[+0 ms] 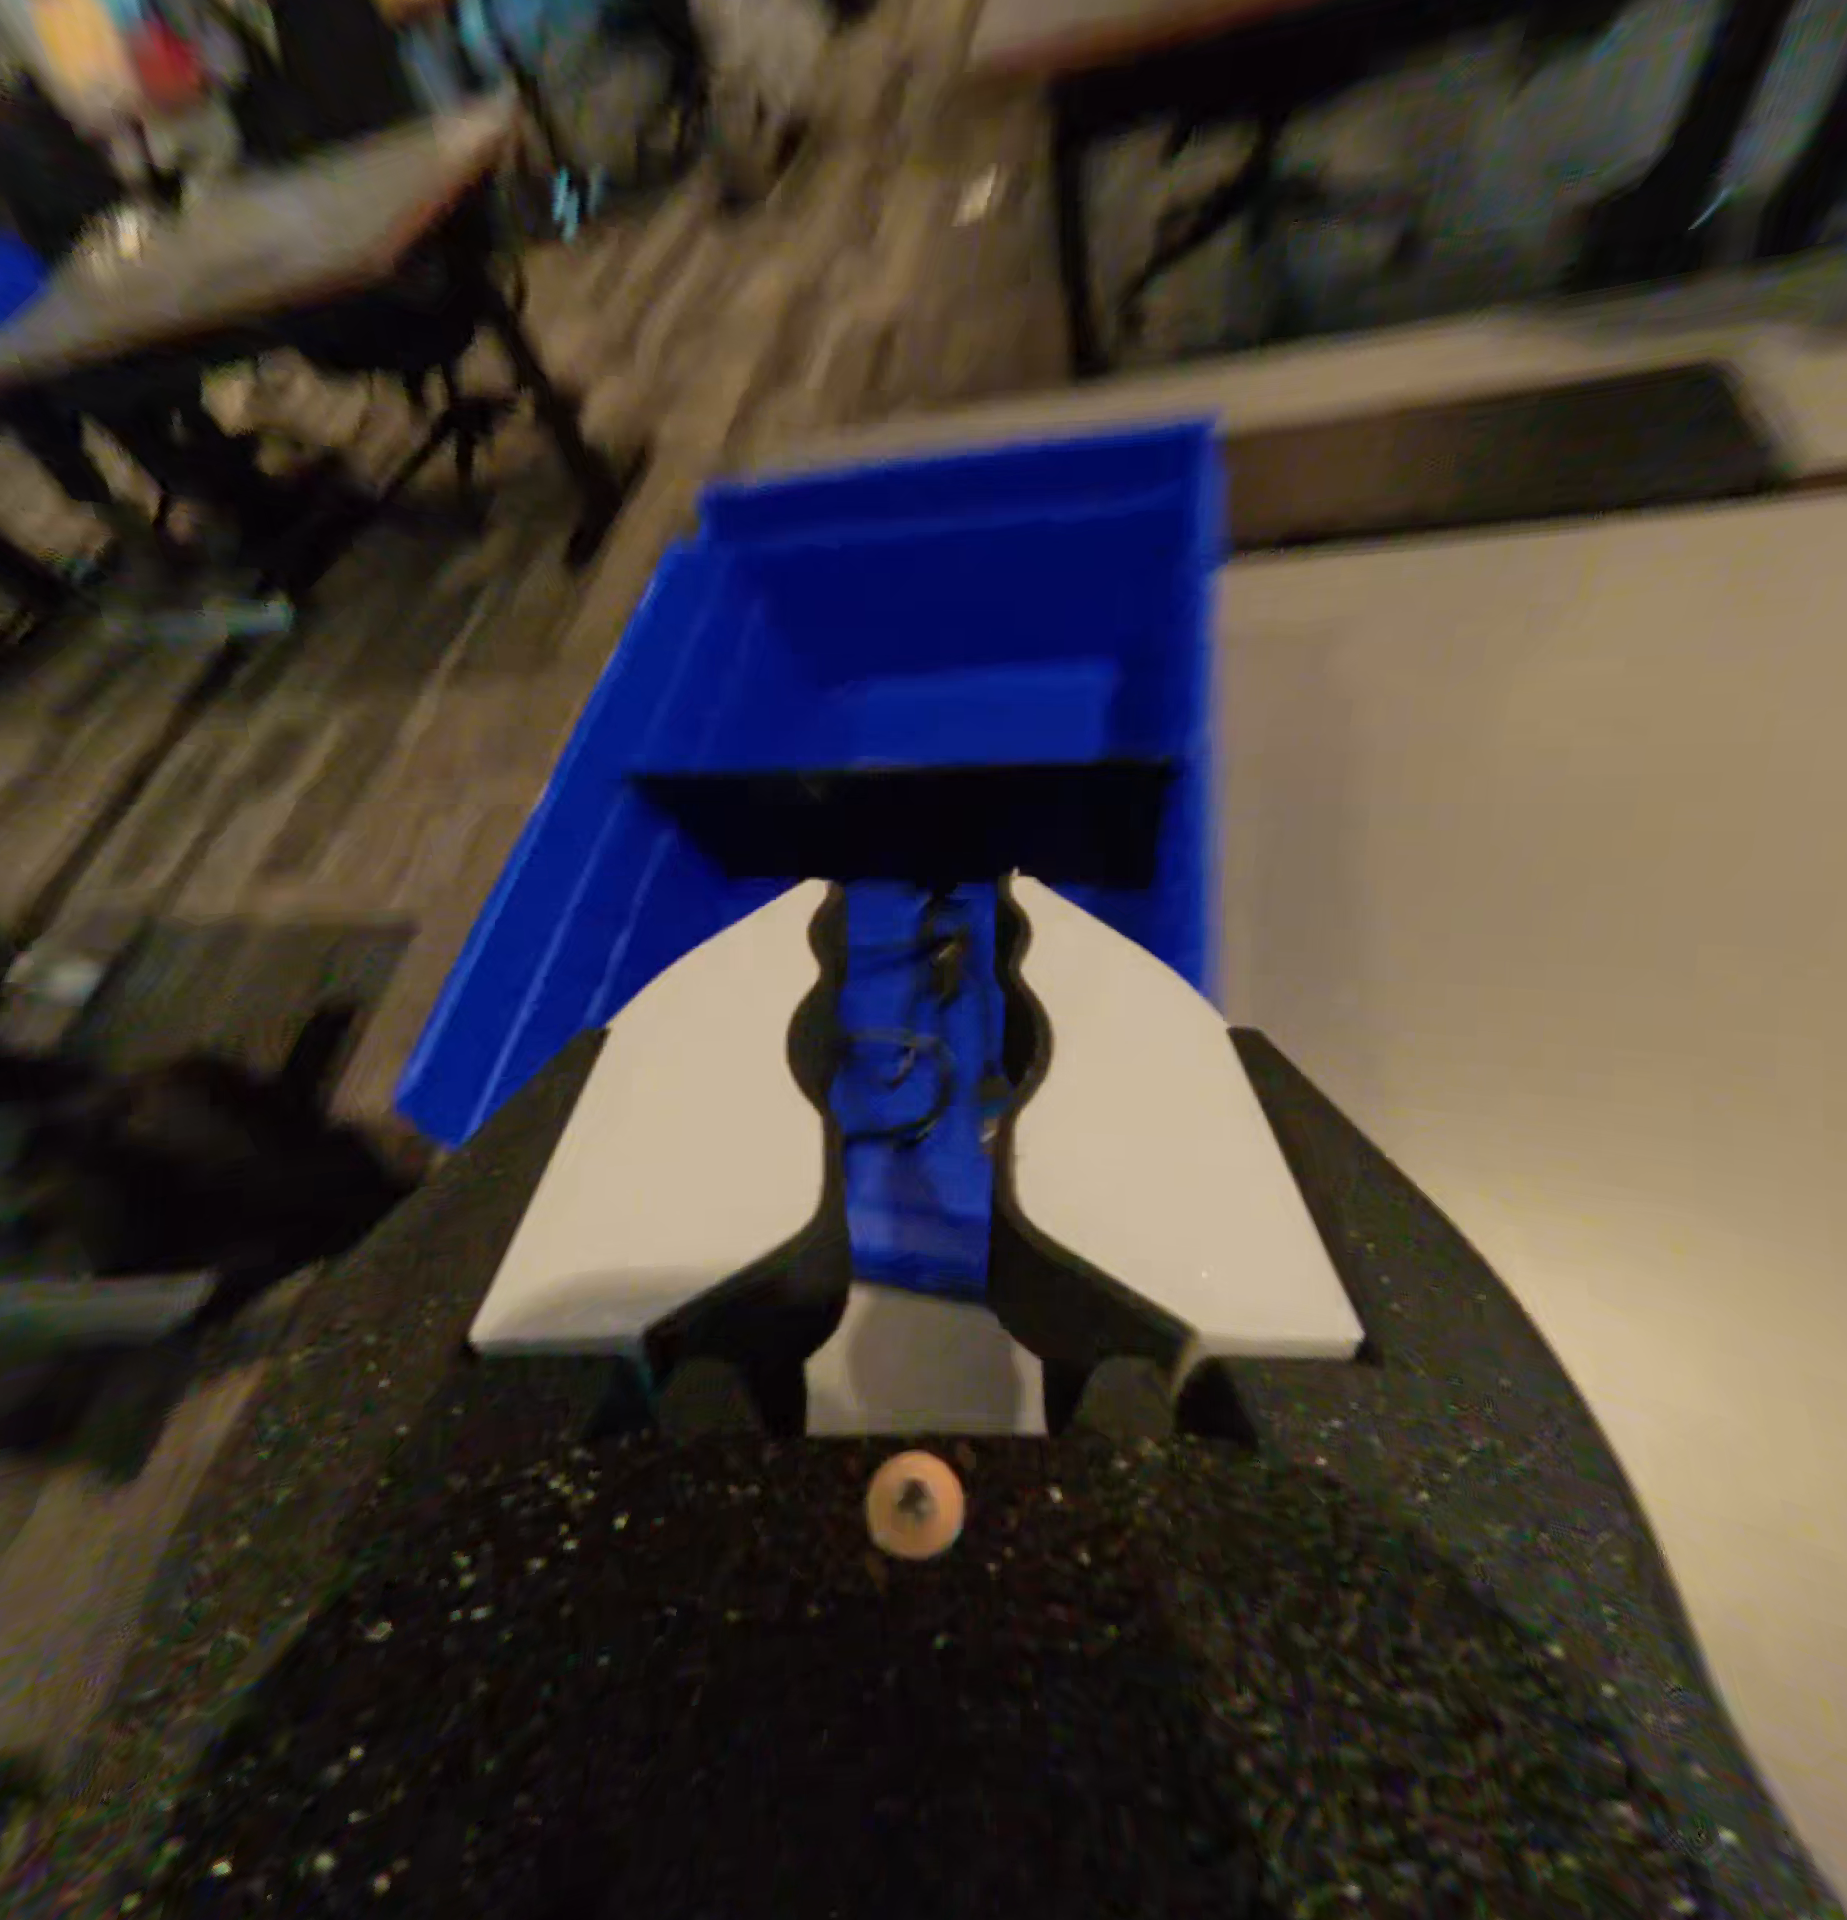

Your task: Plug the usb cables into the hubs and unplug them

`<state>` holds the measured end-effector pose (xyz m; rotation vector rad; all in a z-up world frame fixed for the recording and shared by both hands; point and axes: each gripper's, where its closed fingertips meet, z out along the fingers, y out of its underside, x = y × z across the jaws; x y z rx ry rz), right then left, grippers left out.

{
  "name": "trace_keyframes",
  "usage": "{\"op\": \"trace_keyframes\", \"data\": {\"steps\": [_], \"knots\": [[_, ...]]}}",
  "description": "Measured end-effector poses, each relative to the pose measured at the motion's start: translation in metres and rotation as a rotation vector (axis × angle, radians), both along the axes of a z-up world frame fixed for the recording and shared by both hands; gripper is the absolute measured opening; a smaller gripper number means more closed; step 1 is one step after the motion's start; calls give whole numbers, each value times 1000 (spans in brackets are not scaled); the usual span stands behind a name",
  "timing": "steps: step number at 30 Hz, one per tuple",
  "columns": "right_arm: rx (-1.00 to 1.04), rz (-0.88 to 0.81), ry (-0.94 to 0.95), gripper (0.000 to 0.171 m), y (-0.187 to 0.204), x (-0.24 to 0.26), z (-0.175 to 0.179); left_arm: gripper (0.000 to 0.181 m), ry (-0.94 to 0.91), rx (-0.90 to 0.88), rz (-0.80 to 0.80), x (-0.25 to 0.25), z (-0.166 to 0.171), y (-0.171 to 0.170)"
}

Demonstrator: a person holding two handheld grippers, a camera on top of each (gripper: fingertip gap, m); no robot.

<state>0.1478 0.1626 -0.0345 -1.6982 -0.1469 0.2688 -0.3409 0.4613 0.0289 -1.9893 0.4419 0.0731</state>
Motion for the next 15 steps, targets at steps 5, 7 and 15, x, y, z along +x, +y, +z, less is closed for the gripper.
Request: {"op": "trace_keyframes", "data": {"steps": [5, 7, 15], "knots": [[16, 8, -46, 0, -2, -6, 1, 30, 86, -392, 92, -46, -68, 37], [16, 17, -58, 0, -2, -9, 1, 31, 121, -481, 111, -57, -88, 44], [7, 34, -54, 0, -2, -11, 0, 32, 60, -558, 164, -80, -111, 63]]}}
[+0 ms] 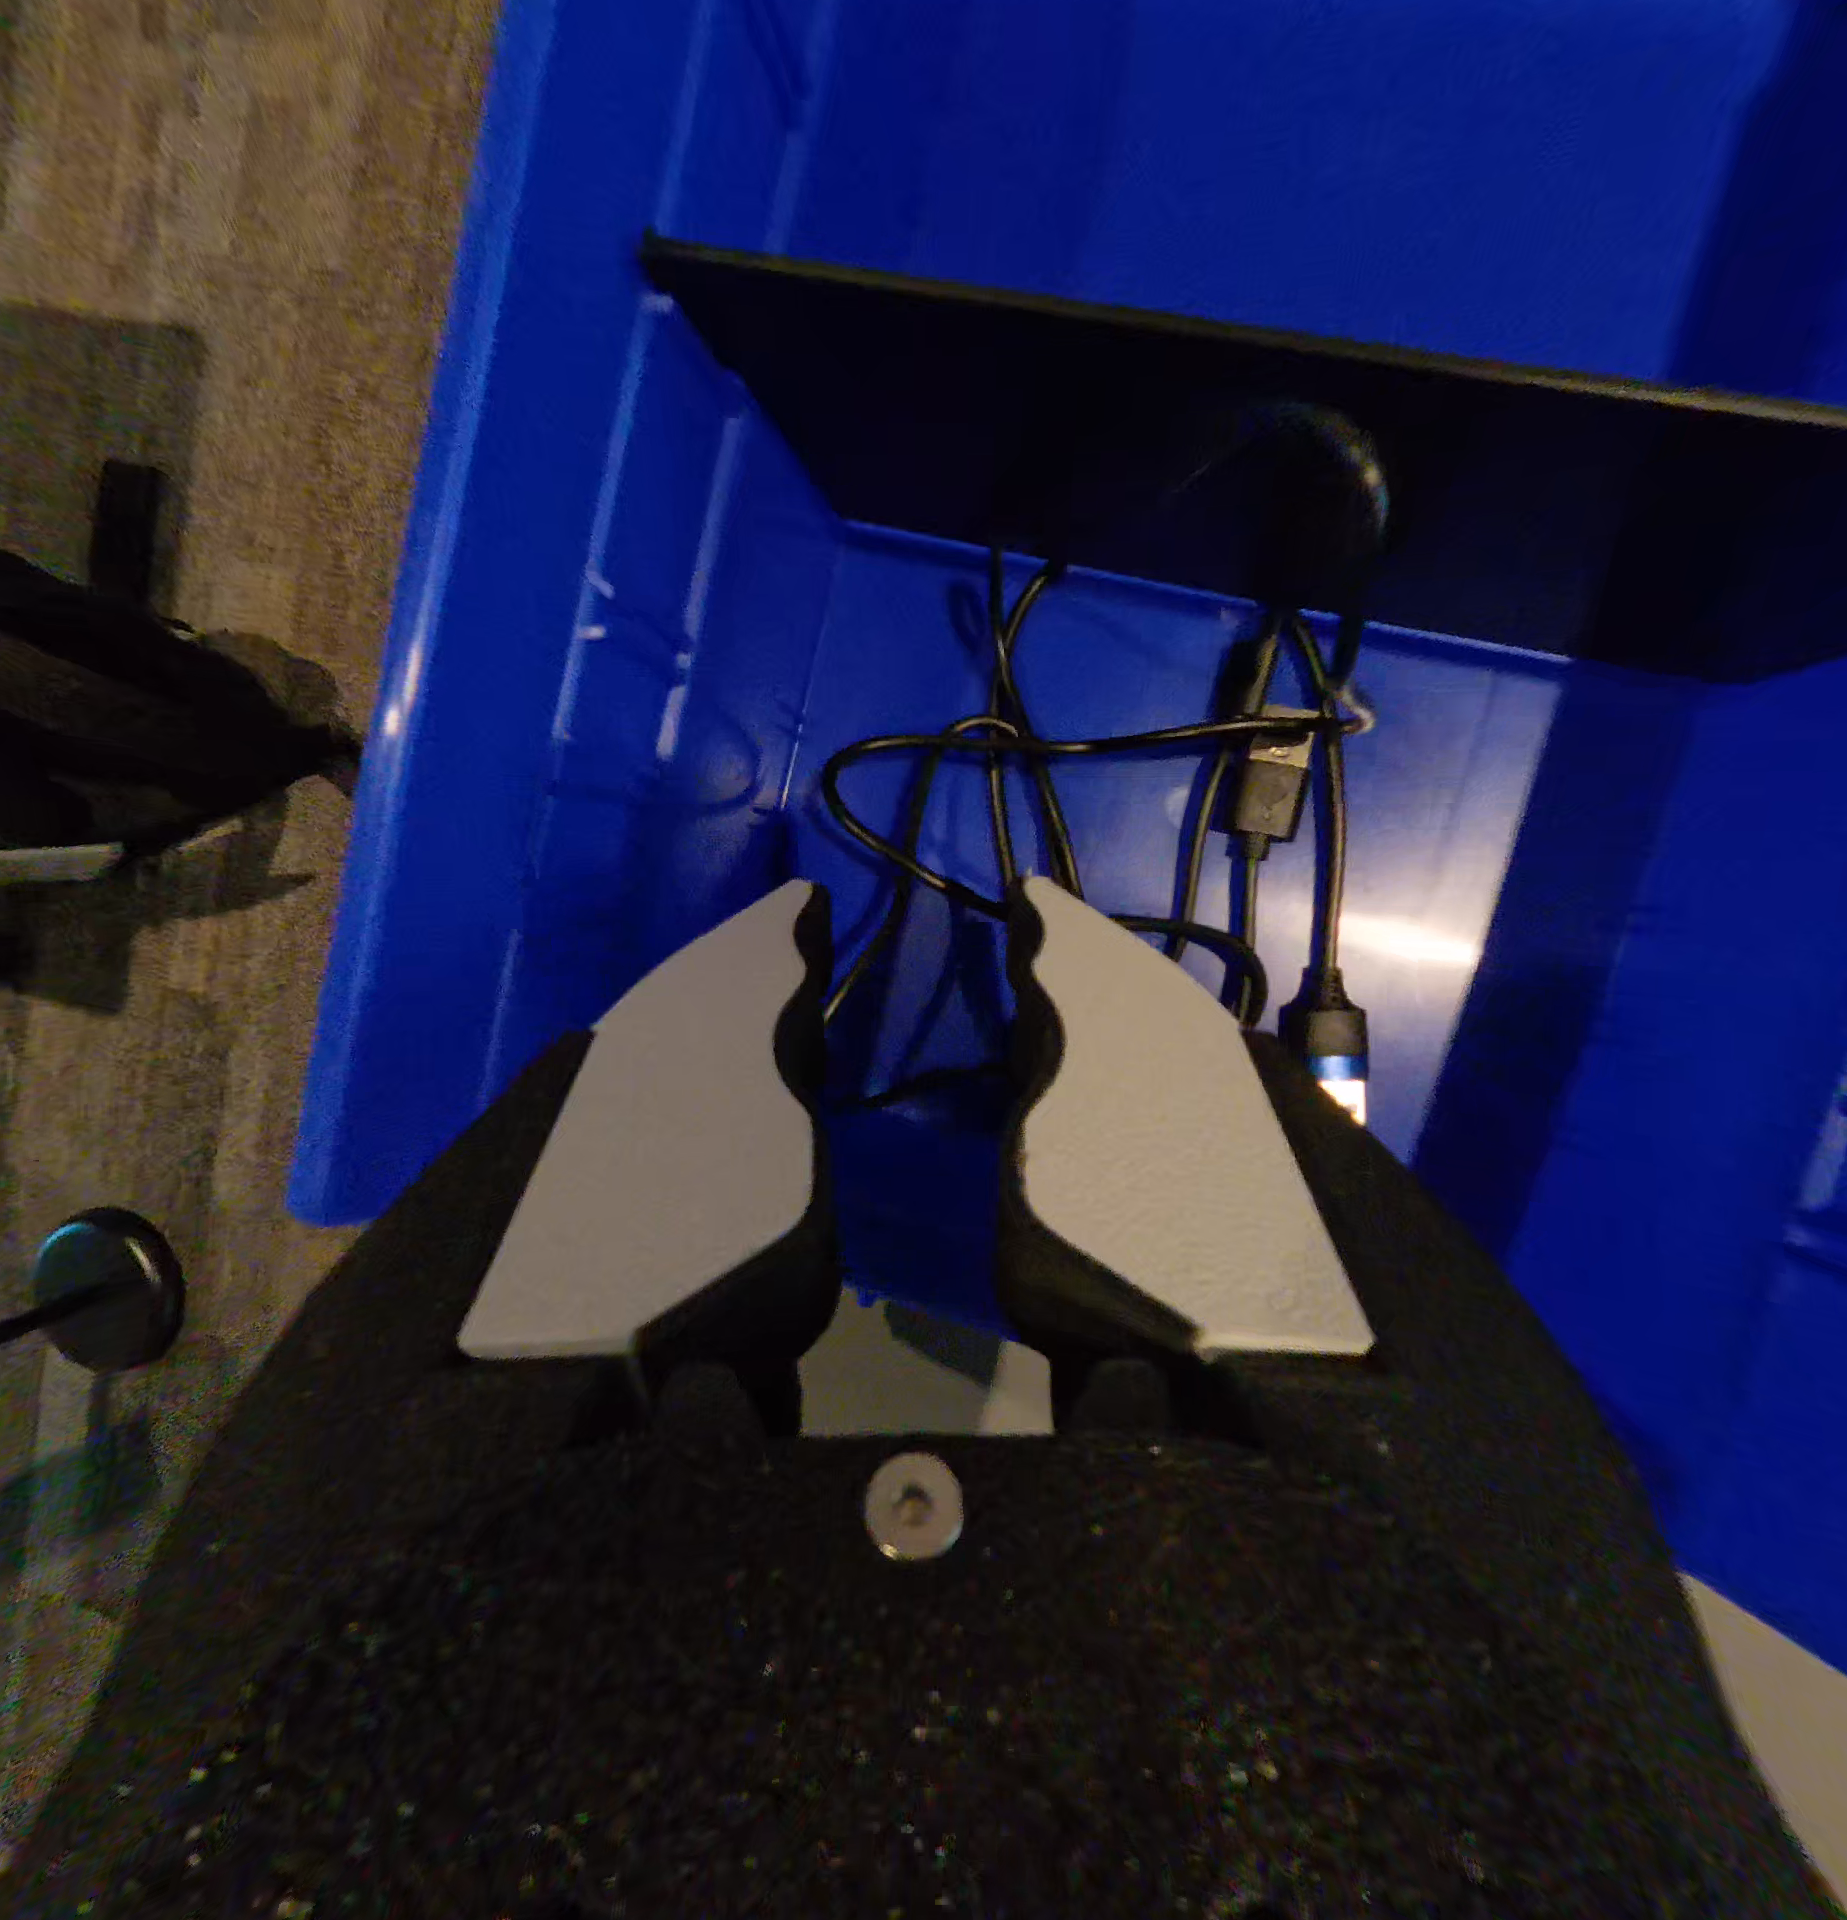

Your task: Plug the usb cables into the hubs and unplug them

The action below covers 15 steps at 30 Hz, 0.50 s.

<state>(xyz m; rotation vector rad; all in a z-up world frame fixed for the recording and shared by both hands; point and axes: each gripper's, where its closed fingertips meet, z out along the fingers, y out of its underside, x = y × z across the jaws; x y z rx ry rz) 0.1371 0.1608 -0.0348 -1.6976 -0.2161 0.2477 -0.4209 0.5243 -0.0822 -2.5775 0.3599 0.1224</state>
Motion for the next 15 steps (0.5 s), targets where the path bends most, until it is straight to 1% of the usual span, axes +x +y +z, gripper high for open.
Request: {"op": "trace_keyframes", "data": {"steps": [7, 8, 10, 12, 14, 15], "knots": [[13, -8, -27, 0, -1, -1, 1, 32, 29, -79, -6, 3, -25, 7], [15, -9, -32, 0, -1, -2, 1, 30, 36, -83, -6, 3, -27, 8], [15, -7, -42, 0, -1, -3, 1, 19, 44, -89, -14, 3, -30, 8], [11, -5, -47, 0, -1, -4, 0, 9, 36, -50, -14, 3, -25, 10], [8, -3, -47, 0, 0, -4, 0, 3, 32, 17, -5, 3, -11, 13], [7, -3, -46, 0, 0, -4, 0, 3, 34, 63, 0, 3, 0, 15]]}}
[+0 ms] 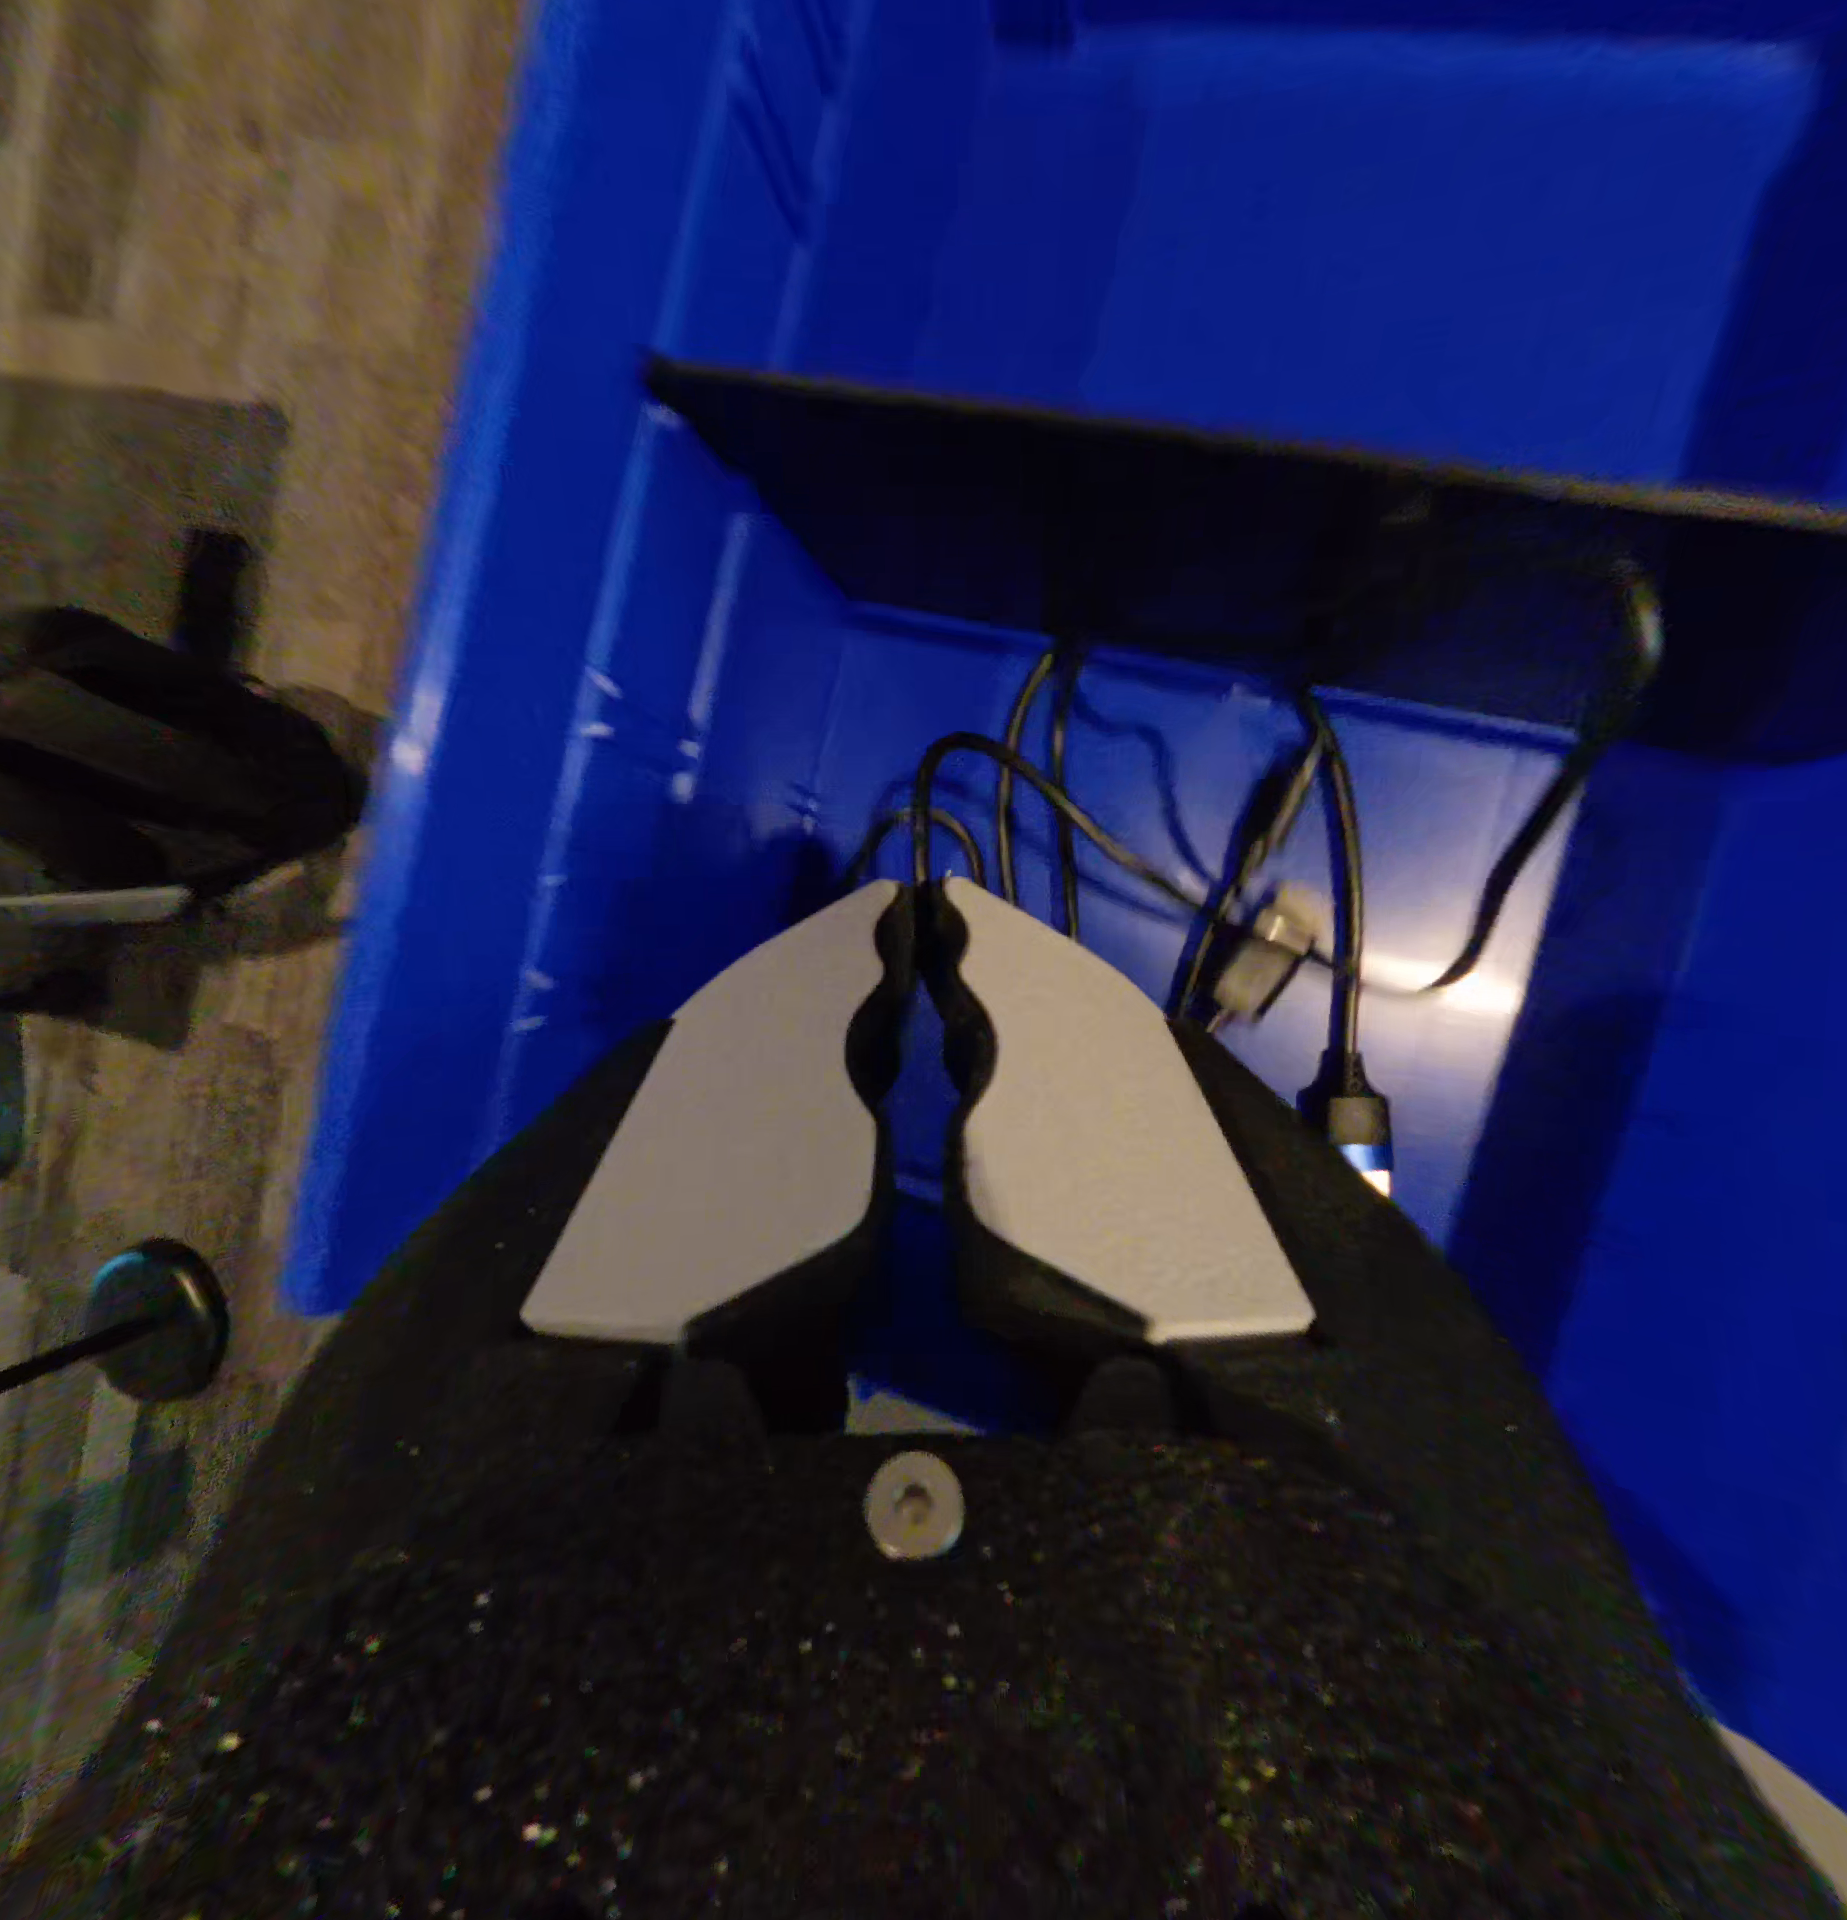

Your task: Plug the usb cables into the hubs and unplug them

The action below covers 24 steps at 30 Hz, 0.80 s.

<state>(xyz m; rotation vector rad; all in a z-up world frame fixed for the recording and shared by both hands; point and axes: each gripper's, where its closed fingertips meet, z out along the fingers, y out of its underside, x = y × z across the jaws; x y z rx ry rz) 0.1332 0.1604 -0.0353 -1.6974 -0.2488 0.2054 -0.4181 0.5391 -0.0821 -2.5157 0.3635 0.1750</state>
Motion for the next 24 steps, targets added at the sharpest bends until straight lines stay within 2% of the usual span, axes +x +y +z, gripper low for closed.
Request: {"op": "trace_keyframes", "data": {"steps": [3, 7, 11, 15, 20, 24], "knots": [[0, -1, 5, 0, 0, 0, 0, 3, 7, 162, 0, 3, 47, 2], [3, -6, 3, 0, 0, 1, 0, 3, 28, 405, -49, 23, 130, -9], [5, -9, -8, 0, 0, 0, 0, 2, -8, 650, -194, 74, 216, -41], [9, -8, -14, 0, -1, -1, 0, 2, -127, 845, -407, 144, 280, -90], [12, -8, -16, 0, -1, -1, 0, 2, -277, 1000, -695, 232, 330, -164], [20, -12, -26, 0, -2, -1, 1, 2, -364, 1005, -890, 292, 336, -214]]}}
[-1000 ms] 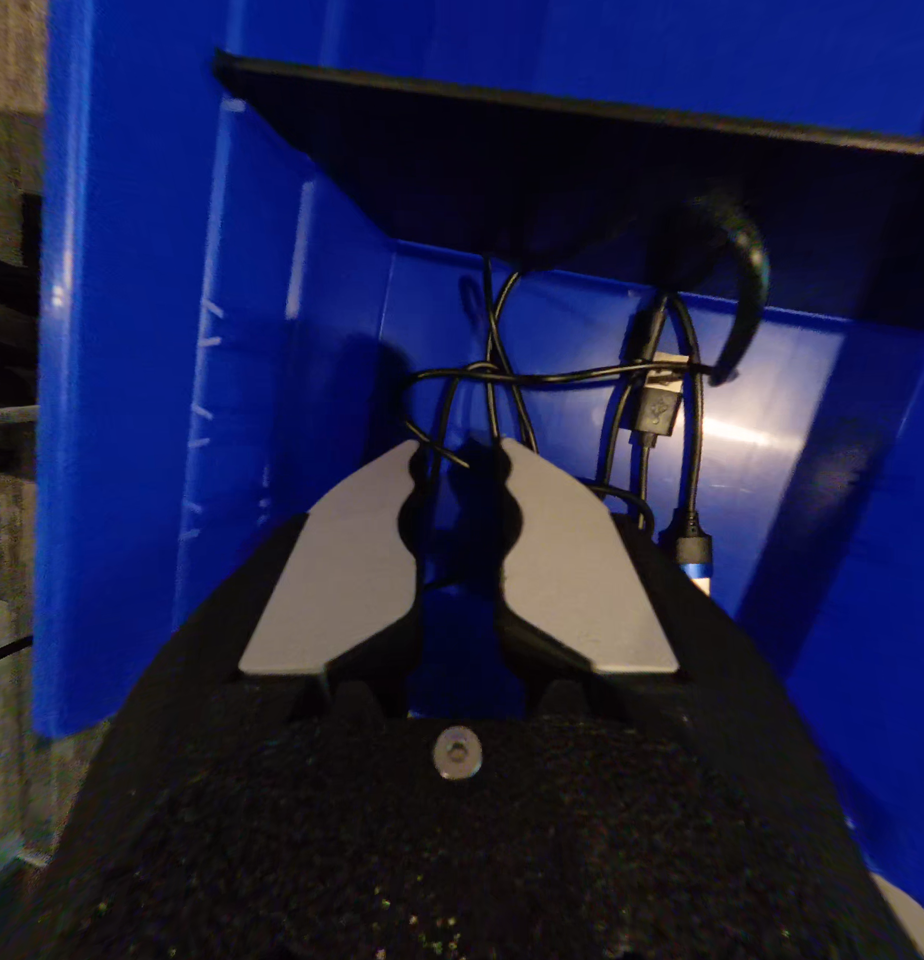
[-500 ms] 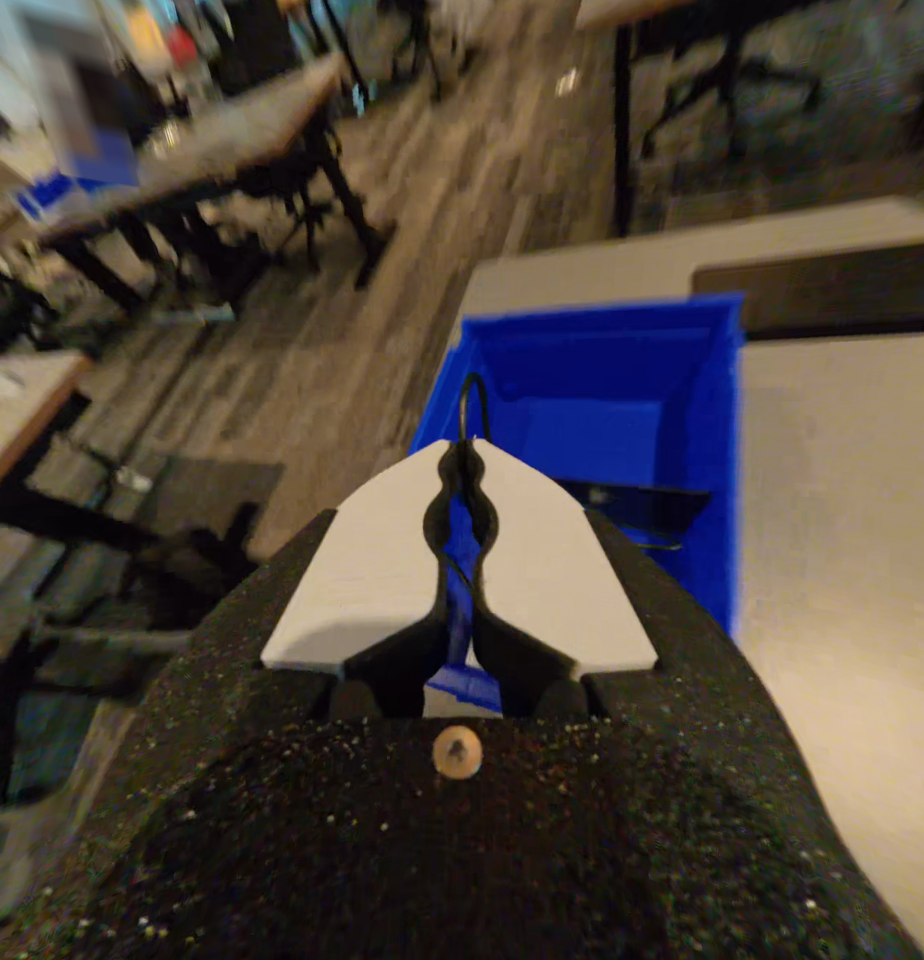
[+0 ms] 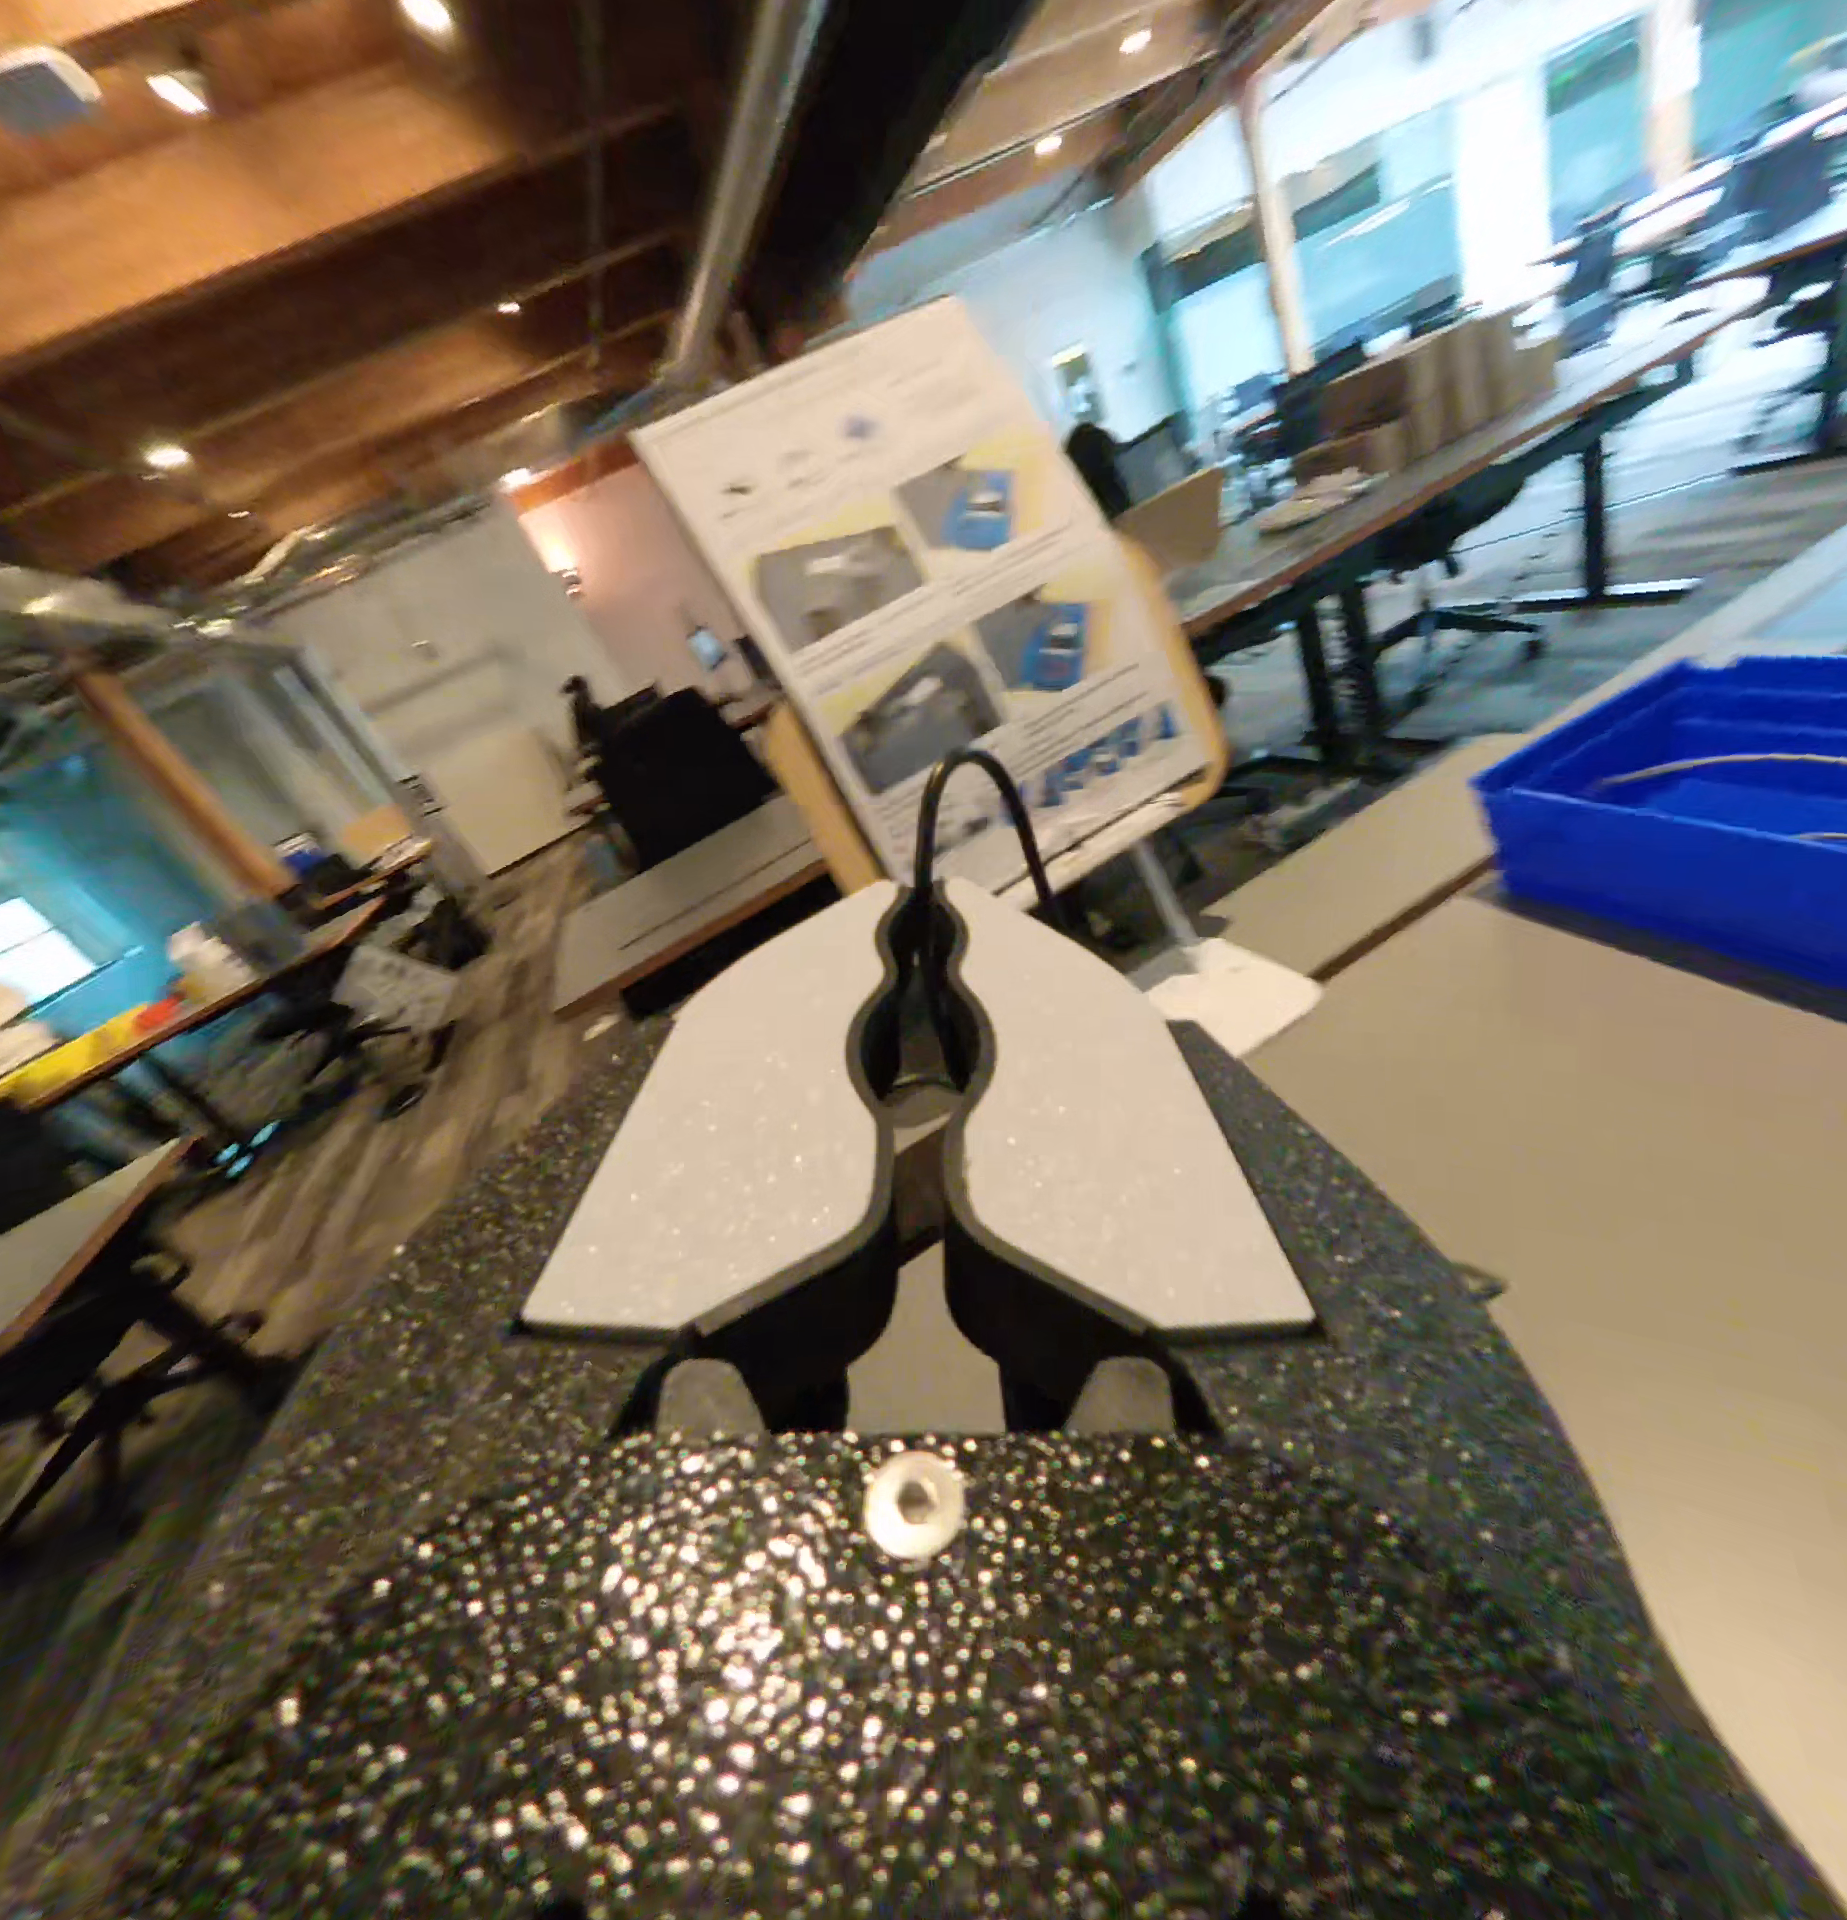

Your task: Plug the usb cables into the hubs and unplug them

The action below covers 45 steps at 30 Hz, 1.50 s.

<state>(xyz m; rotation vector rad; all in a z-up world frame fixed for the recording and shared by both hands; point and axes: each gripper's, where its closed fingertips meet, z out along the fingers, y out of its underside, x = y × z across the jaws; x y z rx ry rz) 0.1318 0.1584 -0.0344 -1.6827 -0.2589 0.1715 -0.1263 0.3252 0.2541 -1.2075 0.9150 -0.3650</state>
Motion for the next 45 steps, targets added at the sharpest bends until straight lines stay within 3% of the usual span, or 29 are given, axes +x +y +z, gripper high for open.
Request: {"op": "trace_keyframes", "data": {"steps": [5, 12, 17, 22, 28, 39, 45], "knots": [[30, -35, 0, 0, -2, 4, 4, 2, 48, -110, -229, 70, -48, -37], [72, -57, 39, 5, -6, 12, 11, 2, 163, -325, -546, 152, -165, -90], [95, 49, 99, 15, -7, -5, 16, 2, 204, -453, -681, 181, -230, -114], [99, 170, 124, 28, -6, -28, 19, 2, 264, -503, -755, 194, -271, -132], [34, 260, 104, 42, -3, -50, 9, 2, 269, -472, -893, 202, -280, -163], [-61, 449, 163, 49, -10, -80, 2, 2, 62, -518, -1083, 202, -252, -188], [-80, 487, 180, 36, -10, -86, 1, 3, 54, -505, -1095, 206, -253, -196]]}}
